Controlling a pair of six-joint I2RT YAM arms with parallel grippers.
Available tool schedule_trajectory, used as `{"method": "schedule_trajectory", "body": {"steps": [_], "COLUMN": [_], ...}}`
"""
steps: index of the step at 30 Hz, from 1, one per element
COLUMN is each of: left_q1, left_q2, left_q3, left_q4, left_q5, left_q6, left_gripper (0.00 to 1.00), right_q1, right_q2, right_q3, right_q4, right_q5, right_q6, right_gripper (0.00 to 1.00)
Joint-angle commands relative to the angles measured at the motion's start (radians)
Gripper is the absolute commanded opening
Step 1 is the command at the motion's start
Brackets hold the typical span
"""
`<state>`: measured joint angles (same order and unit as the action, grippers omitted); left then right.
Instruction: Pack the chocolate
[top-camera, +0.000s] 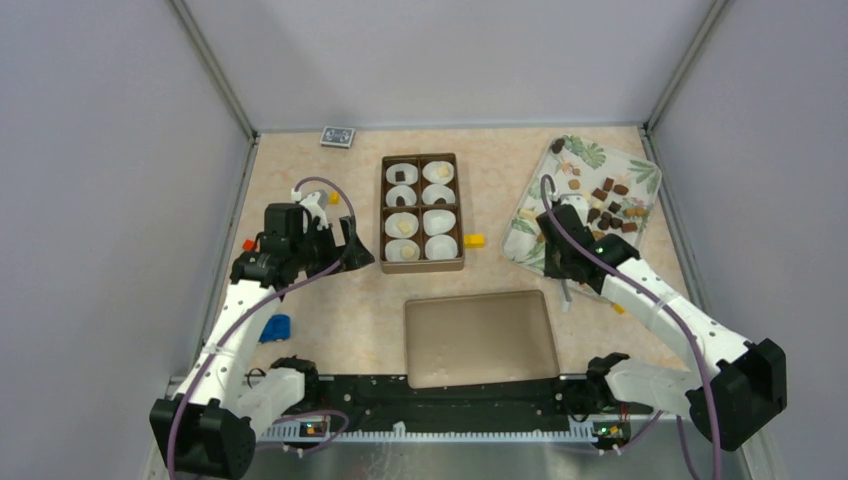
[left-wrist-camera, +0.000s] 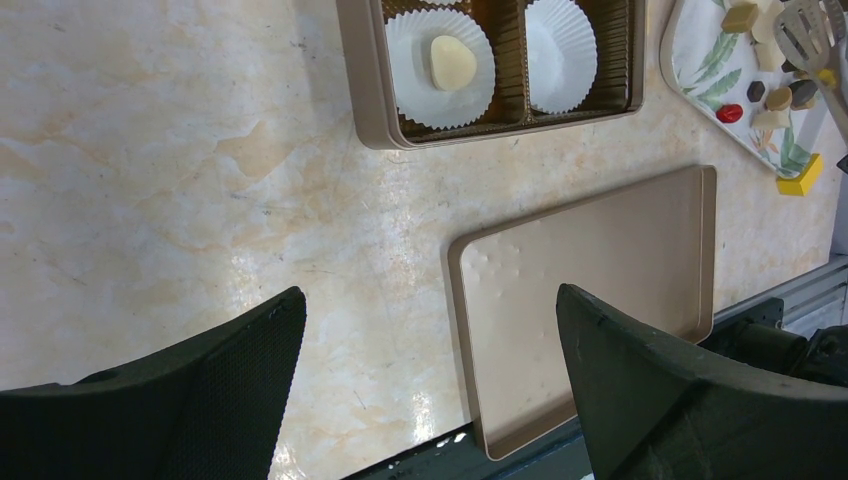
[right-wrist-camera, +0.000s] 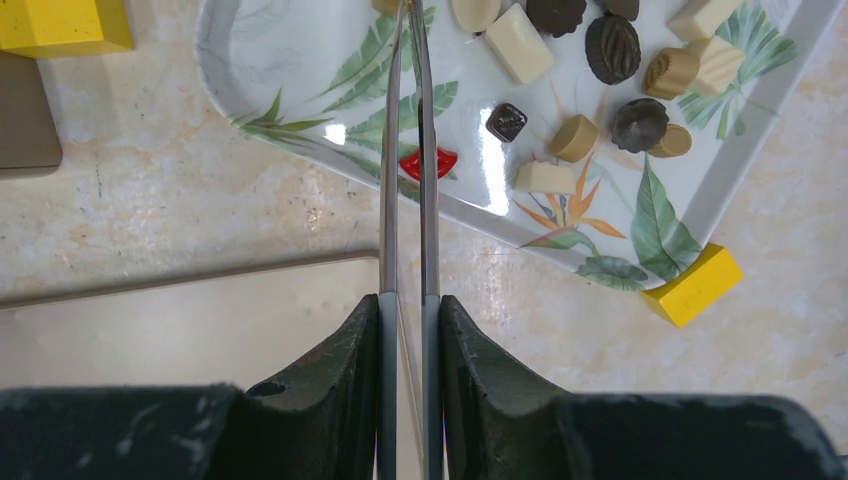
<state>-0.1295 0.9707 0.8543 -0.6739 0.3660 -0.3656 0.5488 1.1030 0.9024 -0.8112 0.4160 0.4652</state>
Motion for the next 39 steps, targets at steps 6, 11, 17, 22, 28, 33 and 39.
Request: {"method": "schedule_trajectory", "body": {"steps": [6,11,17,22,28,33,39], "left_q1": [0.004,0.004,0.004,0.004,0.004,0.004,0.004], "left_q2": [-0.023,-0.026,-0.021,-0.012,-0.007,-0.009,-0.012], "left_q3": [-0.013,-0.019,-0.019,-0.019,-0.02,-0.024,-0.028], "left_q4": [0.018,0.016,0.019,0.025,0.027,0.029,0.029], "left_q5": [-0.004,-0.007,-0.009,-0.006,-0.004,-0.002,-0.004], "left_q6": [0.016,0.017,0.017,0.017,0.017,0.016,0.016], "left_gripper": [0.99,0.99,0.99,0.99,0.99,0.99,0.99], "right_q1": [-0.013,-0.013,-0.013,-0.013,-0.013,-0.015,-0.014], "right_q2": [-0.006,0.018,0.033,0.038,0.044,0.06,0.079], "right_q3": [0.018,0.023,0.024,0.024,0.014,0.005,0.007], "right_q4": [0.065,0.076,0.081,0.083,0.085,0.104,0.115], "right_q5": [-0.013,-0.026,-0.016,-0.005,0.006,0.0,0.007], "right_q6": [0.011,0.009,0.005,0.011,0.012,0.016,0.011], "right_gripper": [0.25,0.28,0.3,0.34,0.36,0.36,0.37]}}
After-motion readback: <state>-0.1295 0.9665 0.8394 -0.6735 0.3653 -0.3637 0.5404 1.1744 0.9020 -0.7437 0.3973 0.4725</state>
